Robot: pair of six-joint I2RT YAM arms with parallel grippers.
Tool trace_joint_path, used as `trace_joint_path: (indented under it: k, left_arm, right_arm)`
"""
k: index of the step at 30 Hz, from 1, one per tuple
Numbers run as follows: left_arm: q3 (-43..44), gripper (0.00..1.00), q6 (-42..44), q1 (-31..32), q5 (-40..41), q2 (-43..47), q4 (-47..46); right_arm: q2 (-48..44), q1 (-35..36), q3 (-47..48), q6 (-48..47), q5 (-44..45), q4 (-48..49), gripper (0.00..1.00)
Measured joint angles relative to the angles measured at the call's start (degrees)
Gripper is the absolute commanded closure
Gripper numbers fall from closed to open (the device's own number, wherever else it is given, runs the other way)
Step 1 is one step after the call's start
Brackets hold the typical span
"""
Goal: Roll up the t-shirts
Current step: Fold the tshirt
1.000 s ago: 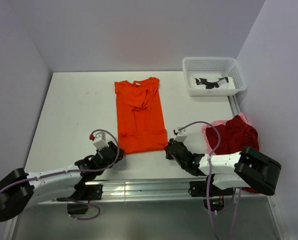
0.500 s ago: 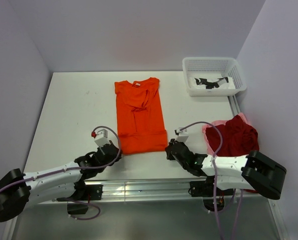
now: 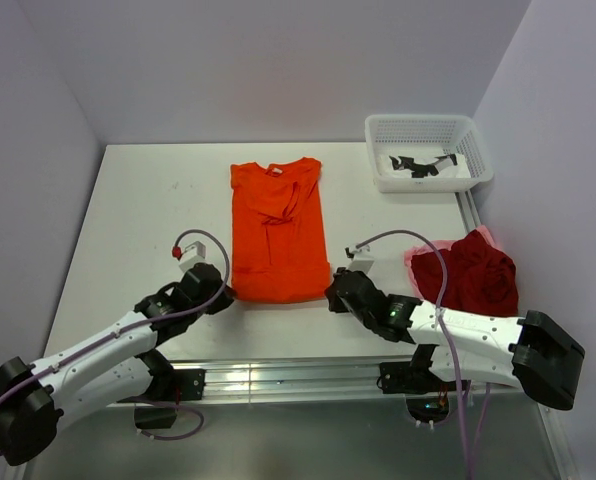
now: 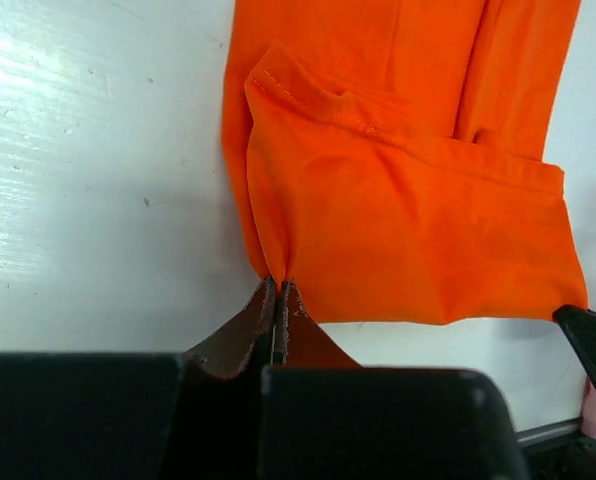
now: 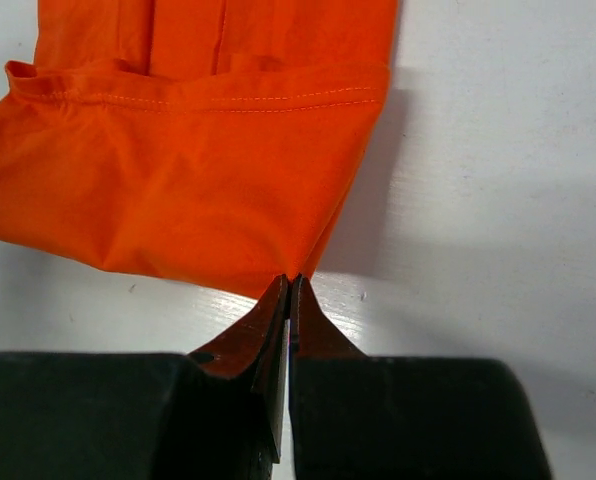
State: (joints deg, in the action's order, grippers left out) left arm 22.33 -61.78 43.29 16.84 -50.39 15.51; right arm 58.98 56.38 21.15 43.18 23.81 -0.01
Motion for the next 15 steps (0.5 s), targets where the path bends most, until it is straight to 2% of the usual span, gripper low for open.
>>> trace_joint_path:
  k: [15]
  left_arm:
    - [9.7,1.0,4.85,-9.18,-8.09,-4.28,7.1]
  right_arm:
    - [3.8,-3.58,9.66,-5.6,-4.24,-6.93,1.0]
